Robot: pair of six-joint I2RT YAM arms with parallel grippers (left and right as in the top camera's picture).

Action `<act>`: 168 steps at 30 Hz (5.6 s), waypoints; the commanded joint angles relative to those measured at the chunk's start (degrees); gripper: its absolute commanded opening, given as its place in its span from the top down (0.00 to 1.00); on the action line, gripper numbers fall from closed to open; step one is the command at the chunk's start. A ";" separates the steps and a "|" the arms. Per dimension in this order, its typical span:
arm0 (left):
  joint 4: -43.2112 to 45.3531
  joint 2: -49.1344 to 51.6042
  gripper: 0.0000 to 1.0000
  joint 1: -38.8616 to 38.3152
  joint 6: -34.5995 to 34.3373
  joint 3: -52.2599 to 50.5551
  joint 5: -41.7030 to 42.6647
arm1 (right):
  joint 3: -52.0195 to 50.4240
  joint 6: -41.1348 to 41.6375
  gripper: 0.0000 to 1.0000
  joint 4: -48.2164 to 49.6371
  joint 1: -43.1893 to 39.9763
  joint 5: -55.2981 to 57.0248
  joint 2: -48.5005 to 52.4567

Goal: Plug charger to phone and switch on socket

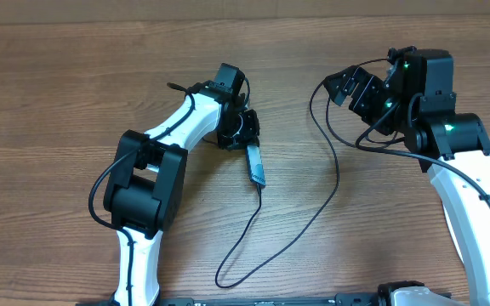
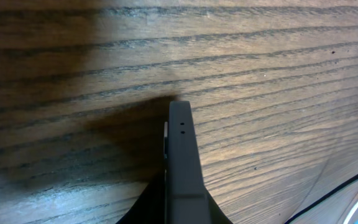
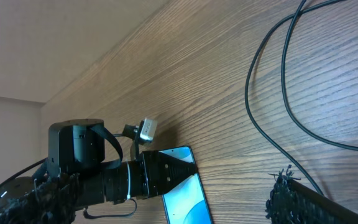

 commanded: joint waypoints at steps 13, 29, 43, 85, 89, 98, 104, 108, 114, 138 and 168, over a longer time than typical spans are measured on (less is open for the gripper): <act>-0.26 0.26 0.85 -0.20 -0.57 -0.17 0.76 | 0.66 -0.44 0.00 -0.57 -0.17 0.79 -0.79; -0.68 0.26 0.80 -0.20 -0.57 -0.17 0.76 | 0.66 -0.46 0.00 -0.52 -0.17 0.81 -0.76; -1.36 0.26 0.80 -0.20 -0.57 -0.17 0.72 | 0.66 -0.46 0.00 -0.55 -0.17 0.79 -0.79; -2.01 0.26 0.52 -0.20 -0.57 -0.20 0.52 | 0.66 -0.46 0.00 -0.55 -0.17 0.79 -0.79; -2.38 0.26 0.47 -0.13 -0.55 -0.20 0.00 | 0.66 -0.46 0.00 -0.59 -0.17 0.81 -0.79; -4.17 0.24 0.29 1.49 1.01 -0.17 -1.18 | 0.66 -0.48 0.00 -0.81 -0.17 0.83 -0.76; -4.33 0.24 0.28 1.73 5.31 -0.15 0.74 | 0.66 -0.46 0.00 -0.76 -0.17 1.01 -0.76; -4.35 0.20 0.28 1.75 5.90 -0.04 0.79 | 0.63 -0.48 0.00 -0.83 -0.17 1.73 -0.76; -5.40 -1.20 0.27 2.16 8.11 1.68 0.74 | 0.61 -0.46 0.00 -1.40 -0.17 3.28 -0.76; -21.11 -27.85 0.26 2.21 8.90 7.02 -29.73 | 0.61 -0.44 0.00 -2.91 -0.17 3.37 1.29; -26.16 -43.63 0.00 2.21 8.90 6.99 -32.65 | 0.70 -0.48 0.00 -3.58 -0.31 3.30 1.27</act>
